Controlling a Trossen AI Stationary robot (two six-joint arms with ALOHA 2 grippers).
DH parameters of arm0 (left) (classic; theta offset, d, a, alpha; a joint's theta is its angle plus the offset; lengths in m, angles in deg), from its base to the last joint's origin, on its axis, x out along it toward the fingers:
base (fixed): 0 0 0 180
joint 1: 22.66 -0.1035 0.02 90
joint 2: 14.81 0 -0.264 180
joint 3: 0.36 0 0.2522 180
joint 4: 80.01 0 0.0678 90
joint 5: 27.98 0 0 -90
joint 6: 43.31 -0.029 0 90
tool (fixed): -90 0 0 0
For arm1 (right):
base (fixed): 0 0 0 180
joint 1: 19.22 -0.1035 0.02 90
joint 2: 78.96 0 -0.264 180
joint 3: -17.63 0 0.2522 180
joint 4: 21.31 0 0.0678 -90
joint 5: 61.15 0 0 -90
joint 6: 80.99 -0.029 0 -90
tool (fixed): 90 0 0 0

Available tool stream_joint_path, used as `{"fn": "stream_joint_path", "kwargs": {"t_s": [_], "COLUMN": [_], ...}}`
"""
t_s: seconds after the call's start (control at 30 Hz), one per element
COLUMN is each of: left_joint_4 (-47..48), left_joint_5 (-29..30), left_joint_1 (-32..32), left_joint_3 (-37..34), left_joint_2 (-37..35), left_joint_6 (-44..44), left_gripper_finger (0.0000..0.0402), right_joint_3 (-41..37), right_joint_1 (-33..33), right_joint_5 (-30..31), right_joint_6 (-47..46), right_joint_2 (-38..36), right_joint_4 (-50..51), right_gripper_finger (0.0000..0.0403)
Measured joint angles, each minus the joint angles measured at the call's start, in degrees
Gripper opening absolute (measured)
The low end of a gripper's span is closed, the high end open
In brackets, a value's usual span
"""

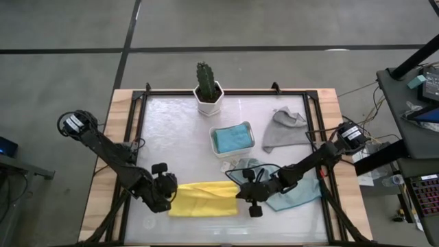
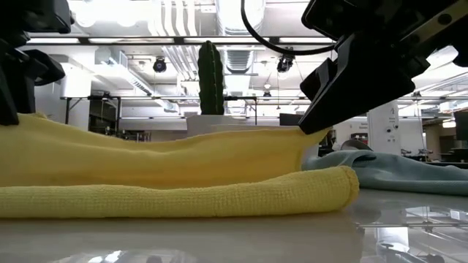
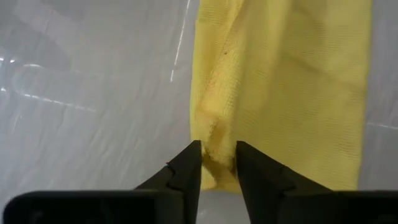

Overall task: Fold microfiber towels
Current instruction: Fold the yellow towel

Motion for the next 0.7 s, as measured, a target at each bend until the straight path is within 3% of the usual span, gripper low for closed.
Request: {"fn": "stream_joint_path", "kwargs": {"t_s": [0.33,0.5,0.7], "left_joint_4": [3.8,1.1,-3.0], "left_joint_5": [3.1,3.2,2.7], "left_joint_1": [-0.1,0.0,0.0], "left_joint_3": [-0.3,-0.4,-0.4], "left_joint_2": [-0.1,0.0,0.0], "left_joint_6": [-0.4,-0.4,-0.1], "left_gripper_finger": [0.0207,0.0210,0.0199], "right_joint_3": [0.0,0.0,0.0], "right_joint_1": [0.0,0.0,-0.1], "right_joint_5": [1.3,0.5,-7.9], "right_joint_6": [0.0,0.0,0.0], "right_joint_2": [0.0,0.0,0.0], "right_joint_4": [0.0,0.1,0.6], "right_gripper_finger": [0.0008,0.0008,0.0008]}}
